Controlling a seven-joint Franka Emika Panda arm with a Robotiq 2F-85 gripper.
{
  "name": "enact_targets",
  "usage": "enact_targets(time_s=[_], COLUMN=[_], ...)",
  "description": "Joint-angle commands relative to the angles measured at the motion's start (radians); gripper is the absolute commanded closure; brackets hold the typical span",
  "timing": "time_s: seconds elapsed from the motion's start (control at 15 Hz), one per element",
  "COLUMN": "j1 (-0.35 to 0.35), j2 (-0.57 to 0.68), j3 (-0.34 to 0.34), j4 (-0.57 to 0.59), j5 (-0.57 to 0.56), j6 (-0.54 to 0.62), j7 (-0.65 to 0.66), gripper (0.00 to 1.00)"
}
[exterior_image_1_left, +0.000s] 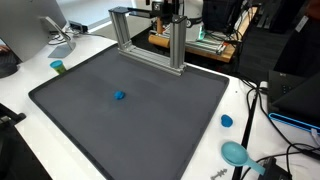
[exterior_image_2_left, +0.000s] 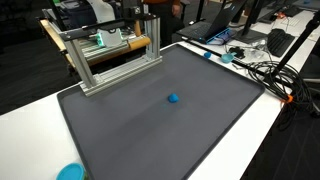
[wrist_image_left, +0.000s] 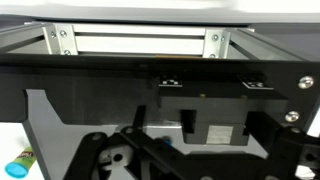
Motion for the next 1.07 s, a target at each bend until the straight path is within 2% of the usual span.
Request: enact_targets(time_s=[0.0,0.47,1.0], j1=[-0.007,-0.003,-0.005], j2=[0.000,-0.004,-0.021], j3=[0.007,0.009,0.050], j4=[0.002,0.001,0.002], j5=[0.006,0.010,0.019], j6=[-0.003,-0.002,-0.005], j7=[-0.005,-0.004,0.082], gripper=[0.00,0.00,0.00])
